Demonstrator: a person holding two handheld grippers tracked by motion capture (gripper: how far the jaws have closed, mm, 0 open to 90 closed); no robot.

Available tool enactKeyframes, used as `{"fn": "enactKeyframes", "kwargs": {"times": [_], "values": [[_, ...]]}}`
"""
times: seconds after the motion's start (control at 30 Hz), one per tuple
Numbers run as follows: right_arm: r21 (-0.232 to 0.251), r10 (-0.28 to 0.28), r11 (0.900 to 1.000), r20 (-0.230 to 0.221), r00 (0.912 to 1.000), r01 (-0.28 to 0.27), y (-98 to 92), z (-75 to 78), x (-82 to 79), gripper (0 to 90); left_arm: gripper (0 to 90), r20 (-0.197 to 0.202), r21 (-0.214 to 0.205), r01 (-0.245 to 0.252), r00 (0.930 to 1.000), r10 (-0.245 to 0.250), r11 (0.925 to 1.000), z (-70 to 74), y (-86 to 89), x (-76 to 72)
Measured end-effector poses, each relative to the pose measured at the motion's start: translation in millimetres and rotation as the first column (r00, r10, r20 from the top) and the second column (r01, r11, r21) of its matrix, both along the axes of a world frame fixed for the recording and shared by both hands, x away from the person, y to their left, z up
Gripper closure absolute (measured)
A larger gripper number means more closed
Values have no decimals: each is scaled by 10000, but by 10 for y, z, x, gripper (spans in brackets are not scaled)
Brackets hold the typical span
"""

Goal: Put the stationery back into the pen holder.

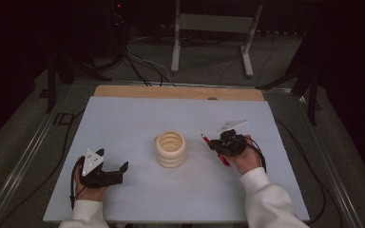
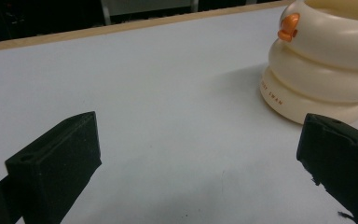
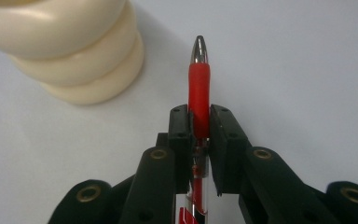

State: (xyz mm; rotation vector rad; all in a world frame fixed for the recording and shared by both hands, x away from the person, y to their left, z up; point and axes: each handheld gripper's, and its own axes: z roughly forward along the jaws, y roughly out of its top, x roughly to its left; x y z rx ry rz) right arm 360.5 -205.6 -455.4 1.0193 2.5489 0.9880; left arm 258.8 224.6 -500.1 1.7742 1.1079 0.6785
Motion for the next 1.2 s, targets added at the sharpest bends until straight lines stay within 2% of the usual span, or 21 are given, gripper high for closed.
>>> {"fn": "enactKeyframes", "kwargs": {"times": [0.3,0.37,0.87,1.2], "values": [[293,-18,9996,342,9994,8,25,94,-17,798,1,-3,-17,-30,10000,30,10000,-1,1,-1],[478,-24,9989,464,9989,2,39,124,-20,798,1,9,-35,-39,10000,39,10000,0,5,-3],[827,6,9965,857,9963,-78,132,256,-14,798,1,-4,-34,-42,10000,42,10000,-3,4,-2],[1235,20,9922,1166,9932,-165,230,377,15,798,1,-20,-24,-39,10000,39,10000,-8,1,2]]}}
